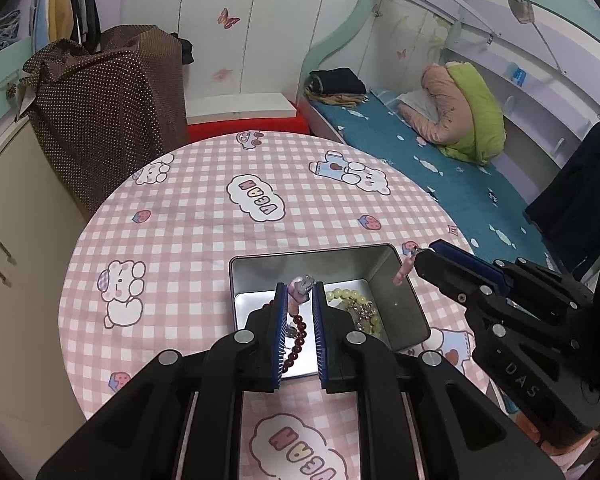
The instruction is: Organize jewelry
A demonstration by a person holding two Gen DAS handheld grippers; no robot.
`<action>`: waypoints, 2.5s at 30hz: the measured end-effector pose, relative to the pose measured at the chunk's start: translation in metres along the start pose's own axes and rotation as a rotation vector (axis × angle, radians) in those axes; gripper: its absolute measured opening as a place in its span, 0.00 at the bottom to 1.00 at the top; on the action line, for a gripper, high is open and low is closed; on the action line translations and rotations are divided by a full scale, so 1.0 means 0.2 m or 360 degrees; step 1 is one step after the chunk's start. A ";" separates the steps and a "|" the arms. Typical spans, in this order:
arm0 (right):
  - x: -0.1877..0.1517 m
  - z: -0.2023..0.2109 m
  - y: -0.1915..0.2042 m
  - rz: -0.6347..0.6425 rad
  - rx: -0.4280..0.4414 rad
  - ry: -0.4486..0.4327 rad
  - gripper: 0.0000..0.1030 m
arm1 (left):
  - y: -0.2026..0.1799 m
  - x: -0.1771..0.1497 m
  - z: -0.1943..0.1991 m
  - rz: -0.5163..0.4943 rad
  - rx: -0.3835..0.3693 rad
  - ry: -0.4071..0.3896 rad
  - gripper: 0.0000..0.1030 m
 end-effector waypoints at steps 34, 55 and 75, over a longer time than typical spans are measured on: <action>-0.02 0.20 -0.14 -0.0118 -0.0213 -0.0082 0.79 | 0.10 -0.07 0.13 0.0102 0.0232 -0.0070 0.68; -0.18 0.47 -0.06 -0.0117 -0.0282 -0.0153 0.85 | -0.04 -0.25 0.35 0.0064 0.0271 -0.0178 0.81; -0.25 0.53 -0.01 -0.0080 -0.0294 -0.0144 0.85 | -0.13 -0.32 0.42 0.0038 0.0284 -0.0206 0.81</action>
Point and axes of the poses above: each gripper's, at about its wrist camera, not at the fingertips, and z roughly against the way its jaws point, y to its left, x to its top, the point moved 3 cm from there along -z, roughly the way its jaws point, and after that the axes turned 2 degrees about y, right-handed, at the moved point
